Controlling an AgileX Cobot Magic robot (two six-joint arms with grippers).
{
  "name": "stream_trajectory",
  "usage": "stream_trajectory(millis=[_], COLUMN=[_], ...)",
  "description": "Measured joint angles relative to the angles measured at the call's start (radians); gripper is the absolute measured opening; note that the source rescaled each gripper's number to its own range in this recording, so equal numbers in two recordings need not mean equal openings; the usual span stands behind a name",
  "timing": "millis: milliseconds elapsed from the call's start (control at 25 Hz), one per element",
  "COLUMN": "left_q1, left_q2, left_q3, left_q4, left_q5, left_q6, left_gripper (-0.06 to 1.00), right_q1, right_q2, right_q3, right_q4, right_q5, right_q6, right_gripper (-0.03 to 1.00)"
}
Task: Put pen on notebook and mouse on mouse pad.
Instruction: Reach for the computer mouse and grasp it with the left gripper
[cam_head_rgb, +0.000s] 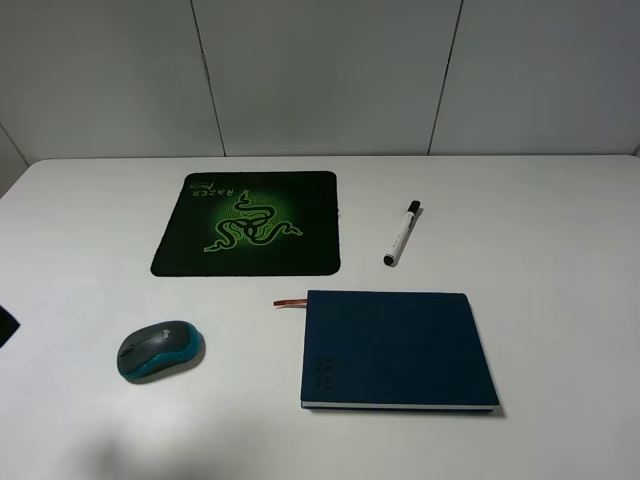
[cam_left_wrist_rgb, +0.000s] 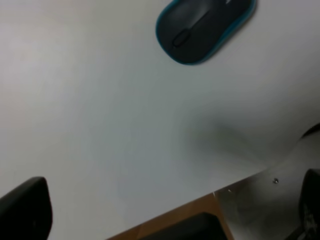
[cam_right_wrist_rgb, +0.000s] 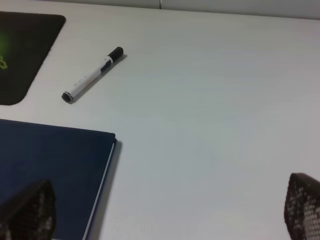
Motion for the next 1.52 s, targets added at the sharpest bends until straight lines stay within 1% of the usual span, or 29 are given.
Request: stream_trajectory(millis=[160, 480, 560, 720, 960, 1080, 1320, 1520], left_q1=[-0.034, -0.039, -0.05, -0.105, -0.223, -0.258, -0.303, -0.316], left_q2=[0.12, 0.309, 0.345, 0.412, 0.512, 0.56, 0.646, 0.71], left_q3=[0.0, 0.0, 0.0, -0.001, -0.001, -0.001, -0.001, -0.001], left_q4=[0.0, -0.007, -0.009, -0.004, 0.068, 0.079, 0.083, 0.08], left_q5=[-0.072, -0.169, -0.195, -0.26, -0.355, -0.398, -0.483, -0.541], left_q6=[0.046, 0.185, 0.217, 0.26, 0.274, 0.275, 0.312, 0.339], left_gripper=[0.97, 0.97, 0.97, 0.97, 0.97, 0.97, 0.97, 0.97], right_q1=[0.0, 0.0, 0.0, 0.0, 0.0, 0.0, 0.0, 0.0], right_q2=[0.0, 0.0, 0.0, 0.0, 0.0, 0.0, 0.0, 0.0], right_q3=[0.0, 0.0, 0.0, 0.0, 0.0, 0.0, 0.0, 0.0], right_q4=[0.0, 0.0, 0.0, 0.0, 0.0, 0.0, 0.0, 0.0], right_q5=[0.0, 0.0, 0.0, 0.0, 0.0, 0.0, 0.0, 0.0], right_q6=[0.0, 0.0, 0.0, 0.0, 0.0, 0.0, 0.0, 0.0], right_gripper=[1.0, 1.0, 1.0, 1.0, 1.0, 1.0, 1.0, 1.0])
